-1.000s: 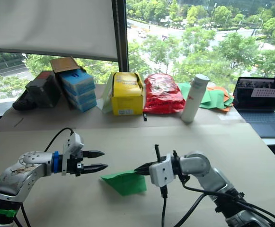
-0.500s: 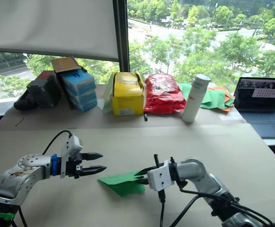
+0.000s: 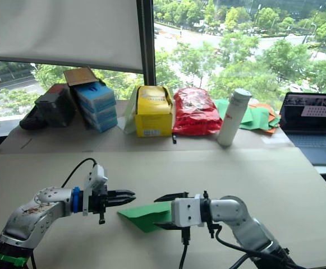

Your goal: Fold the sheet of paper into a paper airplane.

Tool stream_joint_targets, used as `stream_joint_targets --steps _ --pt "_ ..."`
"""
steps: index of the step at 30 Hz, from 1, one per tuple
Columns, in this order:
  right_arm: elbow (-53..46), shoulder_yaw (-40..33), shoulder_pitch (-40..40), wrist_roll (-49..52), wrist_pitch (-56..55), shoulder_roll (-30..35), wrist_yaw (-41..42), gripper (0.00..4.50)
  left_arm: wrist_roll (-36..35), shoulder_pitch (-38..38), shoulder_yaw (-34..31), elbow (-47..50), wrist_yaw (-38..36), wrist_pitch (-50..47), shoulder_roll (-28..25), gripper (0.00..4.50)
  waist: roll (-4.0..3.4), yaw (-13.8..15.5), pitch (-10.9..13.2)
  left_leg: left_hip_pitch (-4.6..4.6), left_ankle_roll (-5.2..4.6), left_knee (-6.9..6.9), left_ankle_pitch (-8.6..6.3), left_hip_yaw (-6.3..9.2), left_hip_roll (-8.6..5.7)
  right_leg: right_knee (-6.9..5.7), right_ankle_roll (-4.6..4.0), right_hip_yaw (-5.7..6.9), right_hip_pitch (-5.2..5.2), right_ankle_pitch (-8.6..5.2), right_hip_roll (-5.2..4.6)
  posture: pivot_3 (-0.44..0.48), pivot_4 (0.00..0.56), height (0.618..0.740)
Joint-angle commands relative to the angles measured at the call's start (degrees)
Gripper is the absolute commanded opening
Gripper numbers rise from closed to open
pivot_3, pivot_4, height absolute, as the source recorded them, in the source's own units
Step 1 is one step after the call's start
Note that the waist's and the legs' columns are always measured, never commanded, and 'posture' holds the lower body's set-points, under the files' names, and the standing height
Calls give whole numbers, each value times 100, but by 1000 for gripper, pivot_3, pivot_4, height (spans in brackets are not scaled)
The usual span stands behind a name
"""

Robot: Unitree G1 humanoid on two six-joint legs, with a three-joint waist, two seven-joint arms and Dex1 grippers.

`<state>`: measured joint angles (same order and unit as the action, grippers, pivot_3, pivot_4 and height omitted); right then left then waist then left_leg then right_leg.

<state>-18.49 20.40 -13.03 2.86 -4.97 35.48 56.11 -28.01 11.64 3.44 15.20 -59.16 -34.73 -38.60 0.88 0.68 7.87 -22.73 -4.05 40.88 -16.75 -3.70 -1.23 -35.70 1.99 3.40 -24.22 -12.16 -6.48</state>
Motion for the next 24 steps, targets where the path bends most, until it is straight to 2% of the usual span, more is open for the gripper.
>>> stream_joint_targets --steps 1,5,8,15,24 --pt "-398 -236 73 27 200 45 -158 2984 536 21 376 -144 12 563 -37 37 0 0 0 0 0 0 0 0 -1 0 0 0 0 0 0 0 150 740" --pt "-622 -294 199 38 423 104 -218 2984 863 -53 738 -256 -145 900 -81 37 0 -1 0 -1 -1 -1 0 -1 -1 1 -2 0 -1 -1 1 0 150 740" --pt "-712 -295 313 -8 473 165 -249 2984 1408 -87 1073 -536 -169 1351 -198 37 0 1 0 -1 -4 -1 -2 -1 0 2 -2 0 -1 -1 0 0 150 740" --pt "-597 -62 372 -266 422 220 -190 2984 1939 14 1350 -877 -270 1910 -324 37 0 3 0 11 -9 -1 -6 -1 2 2 -3 -2 7 -2 -1 0 150 740" --pt "-70 260 253 -796 -17 187 -200 2984 2048 -55 1392 -934 -278 2104 -317 37 0 4 -1 25 -18 -2 -10 -3 2 1 -2 -4 17 -3 -2 0 150 740"
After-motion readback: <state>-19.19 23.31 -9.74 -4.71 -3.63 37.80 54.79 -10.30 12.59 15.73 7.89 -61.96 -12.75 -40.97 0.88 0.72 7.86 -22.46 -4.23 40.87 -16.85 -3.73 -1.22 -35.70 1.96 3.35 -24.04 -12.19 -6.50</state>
